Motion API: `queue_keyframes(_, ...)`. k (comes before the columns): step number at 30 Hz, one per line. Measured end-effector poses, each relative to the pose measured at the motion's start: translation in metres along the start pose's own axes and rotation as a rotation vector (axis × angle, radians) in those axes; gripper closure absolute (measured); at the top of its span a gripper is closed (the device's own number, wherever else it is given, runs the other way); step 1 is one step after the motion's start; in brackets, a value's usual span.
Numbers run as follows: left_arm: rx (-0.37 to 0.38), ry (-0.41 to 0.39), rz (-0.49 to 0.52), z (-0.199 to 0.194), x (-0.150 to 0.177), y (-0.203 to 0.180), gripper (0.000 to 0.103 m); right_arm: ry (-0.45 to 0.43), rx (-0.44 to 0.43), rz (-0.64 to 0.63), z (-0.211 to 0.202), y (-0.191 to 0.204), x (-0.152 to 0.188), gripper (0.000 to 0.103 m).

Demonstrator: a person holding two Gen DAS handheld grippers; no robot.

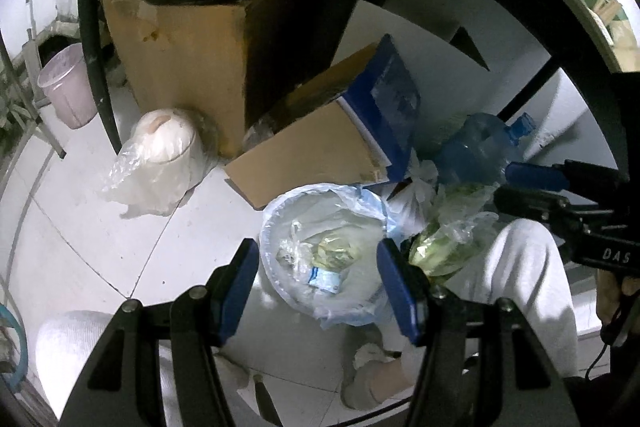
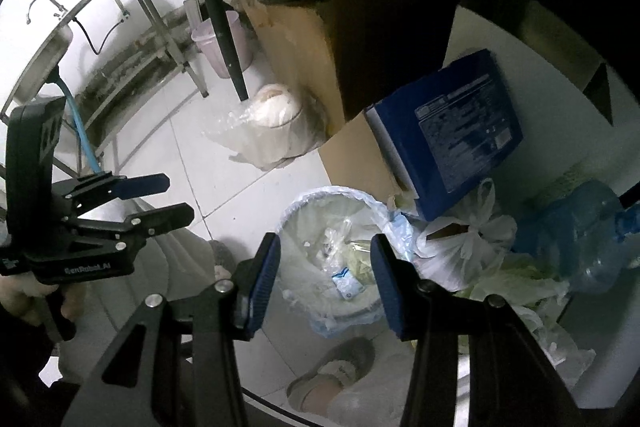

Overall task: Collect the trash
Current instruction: 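Raise both open tools from the bin back up to the counter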

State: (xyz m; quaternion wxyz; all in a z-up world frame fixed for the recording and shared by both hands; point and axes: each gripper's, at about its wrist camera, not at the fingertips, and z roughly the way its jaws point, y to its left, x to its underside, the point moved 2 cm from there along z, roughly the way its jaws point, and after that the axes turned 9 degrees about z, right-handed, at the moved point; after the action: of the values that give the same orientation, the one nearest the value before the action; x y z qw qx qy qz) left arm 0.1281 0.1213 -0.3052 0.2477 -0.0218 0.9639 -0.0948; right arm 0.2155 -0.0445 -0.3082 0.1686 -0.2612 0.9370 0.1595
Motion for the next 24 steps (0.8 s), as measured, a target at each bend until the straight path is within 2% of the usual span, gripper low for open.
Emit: queue_keyframes(24,-0.023,-0.089,0.117,-0.066,-0.014,-0.057,0.042,-0.191,-0.001,0.015,-0.114,-0.015,0.018,0.059)
